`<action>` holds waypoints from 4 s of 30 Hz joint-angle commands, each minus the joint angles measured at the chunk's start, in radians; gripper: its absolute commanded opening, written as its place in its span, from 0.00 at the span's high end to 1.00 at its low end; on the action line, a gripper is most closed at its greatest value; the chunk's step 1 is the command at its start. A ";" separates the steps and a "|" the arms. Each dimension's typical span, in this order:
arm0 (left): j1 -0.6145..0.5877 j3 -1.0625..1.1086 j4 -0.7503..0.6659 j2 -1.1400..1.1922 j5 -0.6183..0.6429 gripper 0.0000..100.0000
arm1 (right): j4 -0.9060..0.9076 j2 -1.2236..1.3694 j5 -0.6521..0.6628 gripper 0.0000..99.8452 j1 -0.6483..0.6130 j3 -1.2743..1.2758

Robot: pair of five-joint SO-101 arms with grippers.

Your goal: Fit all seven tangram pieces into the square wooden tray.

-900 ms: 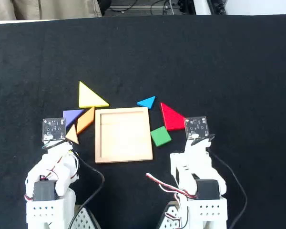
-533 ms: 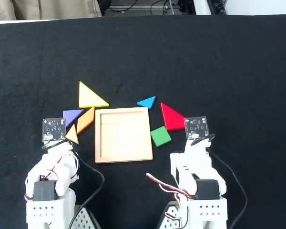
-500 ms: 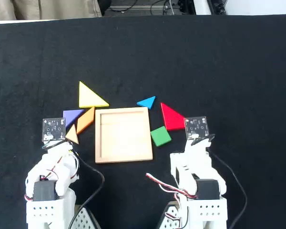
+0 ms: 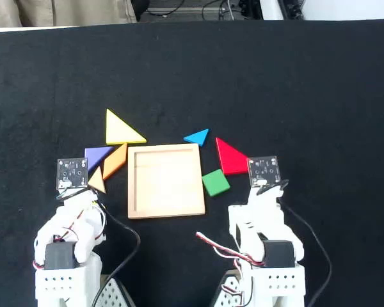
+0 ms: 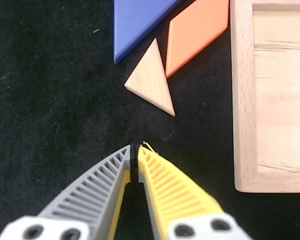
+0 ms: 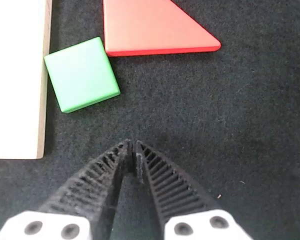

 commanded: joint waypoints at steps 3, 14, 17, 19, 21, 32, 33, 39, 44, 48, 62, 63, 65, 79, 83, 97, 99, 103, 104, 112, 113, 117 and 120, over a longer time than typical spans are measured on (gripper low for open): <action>-0.012 0.019 0.003 -0.008 0.008 0.96 | 0.005 -0.054 -0.006 0.99 0.014 -0.002; -0.012 0.019 0.003 -0.008 0.008 0.96 | 0.005 -0.054 -0.006 0.99 0.014 -0.002; -0.012 0.019 0.003 -0.008 0.008 0.96 | 0.005 -0.054 -0.006 0.99 0.014 -0.002; -0.012 0.019 0.003 -0.008 0.008 0.96 | 0.005 -0.054 -0.006 0.99 0.014 -0.002; -0.012 0.019 0.003 -0.008 0.008 0.96 | 0.005 -0.054 -0.006 0.99 0.014 -0.002; -0.012 0.019 0.003 -0.008 0.008 0.96 | 0.005 -0.054 -0.006 0.99 0.014 -0.002; -0.012 0.019 0.003 -0.008 0.008 0.96 | 0.005 -0.054 -0.006 0.99 0.014 -0.002; -0.012 0.019 0.003 -0.008 0.008 0.96 | 0.005 -0.054 -0.006 0.99 0.014 -0.002; -0.012 0.019 0.003 -0.008 0.008 0.96 | 0.005 -0.054 -0.006 0.99 0.014 -0.002; -0.012 0.019 0.003 -0.008 0.008 0.96 | 0.005 -0.054 -0.006 0.99 0.014 -0.002; -0.012 0.019 0.003 -0.008 0.008 0.96 | 0.005 -0.054 -0.006 0.99 0.014 -0.002; -0.012 0.019 0.003 -0.008 0.008 0.96 | 0.005 -0.054 -0.006 0.99 0.014 -0.002; -0.012 0.019 0.003 -0.008 0.008 0.96 | 0.005 -0.054 -0.006 0.99 0.014 -0.002; -0.012 0.019 0.003 -0.008 0.008 0.96 | 0.005 -0.054 -0.006 0.99 0.014 -0.002; -0.012 0.019 0.003 -0.008 0.008 0.96 | 0.005 -0.054 -0.006 0.99 0.014 -0.002; -0.005 0.019 0.003 -0.008 0.006 0.96 | 0.005 -0.054 -0.006 0.99 0.014 -0.002; -0.005 0.019 0.003 -0.008 0.006 0.96 | 0.005 -0.054 -0.008 0.99 0.012 -0.002; -0.004 0.019 0.003 -0.008 0.008 0.96 | 0.005 -0.054 -0.008 0.99 0.012 -0.002; -0.002 0.019 0.003 -0.008 0.008 0.96 | 0.005 -0.054 -0.008 0.99 0.012 -0.002; 0.001 0.019 -0.275 -0.008 0.009 0.96 | 0.005 -0.054 -0.009 0.99 0.011 -0.002; 0.001 0.019 -0.324 -0.008 0.009 0.96 | 0.003 -0.054 -0.011 0.99 0.011 -0.002; 0.002 0.019 -0.466 -0.008 0.009 0.96 | -0.005 -0.054 -0.011 0.99 0.011 -0.002; 0.002 0.019 -0.483 -0.008 0.009 0.96 | -0.094 -0.054 -0.011 0.99 0.011 -0.002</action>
